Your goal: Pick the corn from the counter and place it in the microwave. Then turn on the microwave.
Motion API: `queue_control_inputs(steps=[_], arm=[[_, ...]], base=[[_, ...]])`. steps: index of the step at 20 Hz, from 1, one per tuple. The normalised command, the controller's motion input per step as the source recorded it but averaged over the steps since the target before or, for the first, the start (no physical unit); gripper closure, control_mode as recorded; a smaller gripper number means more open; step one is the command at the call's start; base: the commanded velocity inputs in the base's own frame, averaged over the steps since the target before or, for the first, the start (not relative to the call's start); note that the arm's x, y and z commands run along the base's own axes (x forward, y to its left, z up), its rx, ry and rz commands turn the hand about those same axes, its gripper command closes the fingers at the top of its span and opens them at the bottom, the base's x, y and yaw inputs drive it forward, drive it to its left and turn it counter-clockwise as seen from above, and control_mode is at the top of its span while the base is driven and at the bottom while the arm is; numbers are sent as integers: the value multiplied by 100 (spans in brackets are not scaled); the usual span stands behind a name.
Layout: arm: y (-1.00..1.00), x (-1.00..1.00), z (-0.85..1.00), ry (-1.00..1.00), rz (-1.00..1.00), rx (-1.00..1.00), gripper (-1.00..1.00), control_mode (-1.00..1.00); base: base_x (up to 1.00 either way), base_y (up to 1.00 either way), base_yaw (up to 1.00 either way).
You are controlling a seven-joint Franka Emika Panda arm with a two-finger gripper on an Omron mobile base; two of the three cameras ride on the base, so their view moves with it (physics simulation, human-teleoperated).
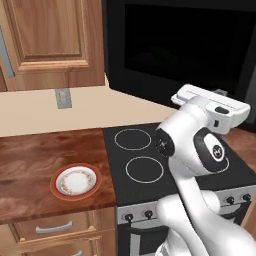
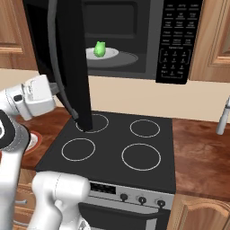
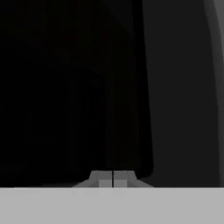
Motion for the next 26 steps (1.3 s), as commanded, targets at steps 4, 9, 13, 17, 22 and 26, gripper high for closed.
queue_control_inputs(steps=[4, 9, 13, 17, 22, 26], arm=[[-15, 18, 17, 0, 5, 0, 100, -100], [-12, 13, 15, 1, 4, 0, 100, -100], [-8, 20, 16, 6, 6, 2, 100, -100], [-4, 24, 17, 9, 7, 3, 100, -100], [-4, 25, 19, 10, 7, 3, 100, -100], [-5, 19, 18, 9, 6, 3, 100, -100]], base=[[0, 0, 0], [0, 0, 0], [0, 0, 0], [0, 0, 0], [0, 0, 0], [0, 0, 0]])
